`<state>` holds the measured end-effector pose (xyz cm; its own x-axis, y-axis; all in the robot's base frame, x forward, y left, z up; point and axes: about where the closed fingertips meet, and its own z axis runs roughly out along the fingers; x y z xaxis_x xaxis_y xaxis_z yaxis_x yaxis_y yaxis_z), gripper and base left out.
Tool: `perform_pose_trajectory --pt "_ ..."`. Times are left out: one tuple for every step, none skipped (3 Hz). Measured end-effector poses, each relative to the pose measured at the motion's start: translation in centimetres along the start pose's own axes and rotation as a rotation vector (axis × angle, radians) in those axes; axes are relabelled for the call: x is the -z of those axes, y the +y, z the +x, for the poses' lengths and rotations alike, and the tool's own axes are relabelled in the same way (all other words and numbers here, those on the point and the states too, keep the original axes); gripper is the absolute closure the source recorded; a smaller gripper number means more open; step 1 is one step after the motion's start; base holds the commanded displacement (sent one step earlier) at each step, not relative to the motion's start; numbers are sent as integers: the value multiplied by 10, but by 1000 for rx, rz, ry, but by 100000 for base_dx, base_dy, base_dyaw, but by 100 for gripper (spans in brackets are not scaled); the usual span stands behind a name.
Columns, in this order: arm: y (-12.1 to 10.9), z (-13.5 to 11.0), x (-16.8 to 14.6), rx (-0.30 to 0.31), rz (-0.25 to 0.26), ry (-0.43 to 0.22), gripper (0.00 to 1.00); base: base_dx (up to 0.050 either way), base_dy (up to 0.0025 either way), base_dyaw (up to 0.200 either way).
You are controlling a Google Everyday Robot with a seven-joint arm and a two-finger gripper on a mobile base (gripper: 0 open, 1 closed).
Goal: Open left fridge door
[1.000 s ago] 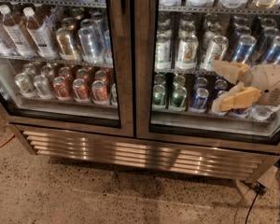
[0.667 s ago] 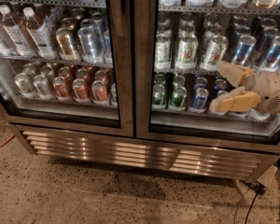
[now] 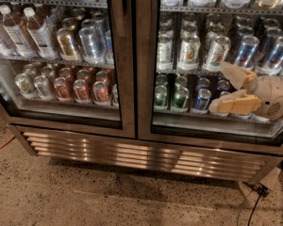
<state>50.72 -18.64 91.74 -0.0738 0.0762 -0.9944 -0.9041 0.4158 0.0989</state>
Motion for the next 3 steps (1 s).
perform_pose_trajectory --pt "2 0 -3 -22 -43 27 0 0 0 0" --pt "3 0 -5 -36 -72 45 0 0 0 0" --pt "33 -55 -9 50 -114 42 0 0 0 0"
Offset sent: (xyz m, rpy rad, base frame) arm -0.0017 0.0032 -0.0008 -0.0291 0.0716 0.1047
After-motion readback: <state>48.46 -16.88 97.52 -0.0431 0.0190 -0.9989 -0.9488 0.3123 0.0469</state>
